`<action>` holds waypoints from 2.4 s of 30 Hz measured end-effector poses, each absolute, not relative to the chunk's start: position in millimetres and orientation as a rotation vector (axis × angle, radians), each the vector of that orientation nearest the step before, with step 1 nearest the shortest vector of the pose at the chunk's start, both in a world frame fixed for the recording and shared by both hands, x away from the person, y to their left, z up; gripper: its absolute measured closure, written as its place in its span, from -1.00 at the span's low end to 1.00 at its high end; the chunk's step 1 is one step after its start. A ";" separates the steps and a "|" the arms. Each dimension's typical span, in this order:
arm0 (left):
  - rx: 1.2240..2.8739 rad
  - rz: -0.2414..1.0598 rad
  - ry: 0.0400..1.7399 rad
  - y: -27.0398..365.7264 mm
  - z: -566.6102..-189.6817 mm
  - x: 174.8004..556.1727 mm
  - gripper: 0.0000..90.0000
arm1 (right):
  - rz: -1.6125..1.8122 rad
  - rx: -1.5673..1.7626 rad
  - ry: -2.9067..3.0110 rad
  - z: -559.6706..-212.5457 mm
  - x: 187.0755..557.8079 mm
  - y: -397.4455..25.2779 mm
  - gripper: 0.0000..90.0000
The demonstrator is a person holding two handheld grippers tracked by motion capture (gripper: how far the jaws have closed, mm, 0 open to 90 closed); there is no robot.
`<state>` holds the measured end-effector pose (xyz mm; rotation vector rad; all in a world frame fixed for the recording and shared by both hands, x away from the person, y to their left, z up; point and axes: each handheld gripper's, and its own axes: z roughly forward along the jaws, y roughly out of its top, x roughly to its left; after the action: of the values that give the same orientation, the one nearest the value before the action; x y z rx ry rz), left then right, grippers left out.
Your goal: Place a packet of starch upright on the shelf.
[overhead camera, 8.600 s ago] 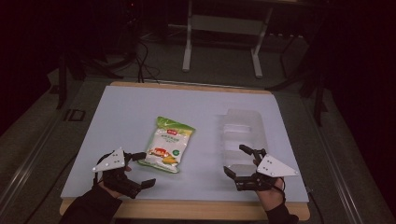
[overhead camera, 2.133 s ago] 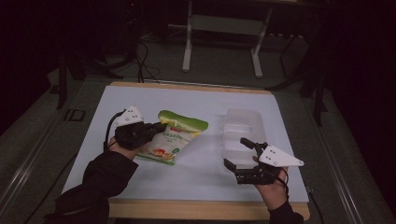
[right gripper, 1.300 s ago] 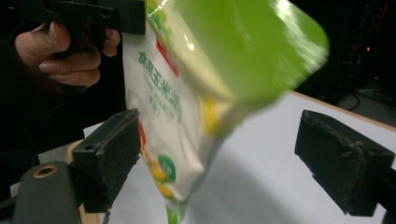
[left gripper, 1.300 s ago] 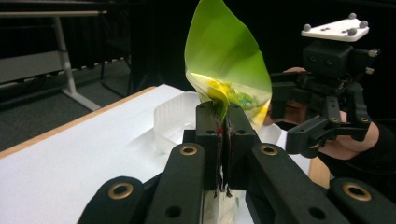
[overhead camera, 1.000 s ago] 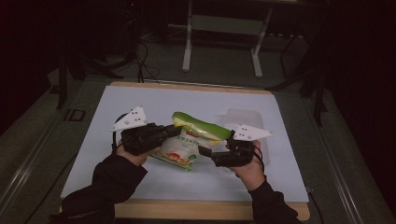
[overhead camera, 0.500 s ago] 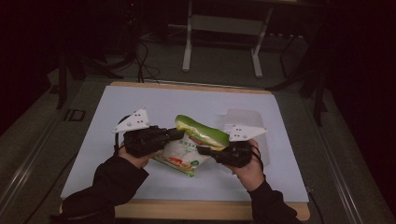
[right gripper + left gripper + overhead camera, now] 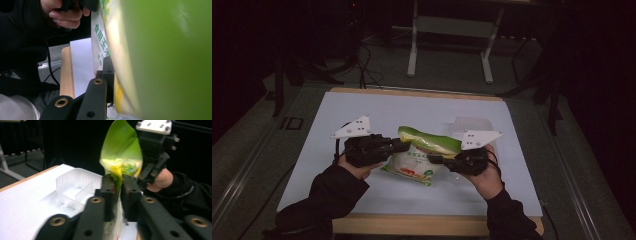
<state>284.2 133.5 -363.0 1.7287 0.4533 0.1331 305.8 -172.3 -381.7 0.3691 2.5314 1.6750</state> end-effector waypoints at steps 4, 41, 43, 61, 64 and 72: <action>1.728 0.149 0.421 134.3 -366.0 281.9 0.24 | 1.664 0.350 2.534 -374.0 308.7 -179.1 0.85; 1.795 0.147 0.658 177.4 -452.5 283.6 -0.99 | 1.411 0.554 2.384 -320.4 377.5 -290.6 0.85; 1.792 0.147 0.657 178.6 -454.5 283.8 -0.99 | 1.410 0.571 2.385 -323.1 379.0 -292.6 0.85; 1.789 0.181 0.640 179.5 -463.5 282.3 -0.99 | 1.324 0.704 2.474 -380.1 398.1 -297.4 0.85; 1.787 0.176 0.649 180.9 -466.0 282.8 -0.99 | 1.333 0.716 2.480 -391.4 398.5 -298.7 0.85; 1.789 0.171 0.660 181.9 -472.4 284.6 -0.99 | 1.402 0.770 2.475 -412.2 398.8 -305.0 0.85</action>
<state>284.6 181.9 -472.4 1.7888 0.6596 0.1711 398.8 -305.0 -412.2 0.7699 2.4749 1.4022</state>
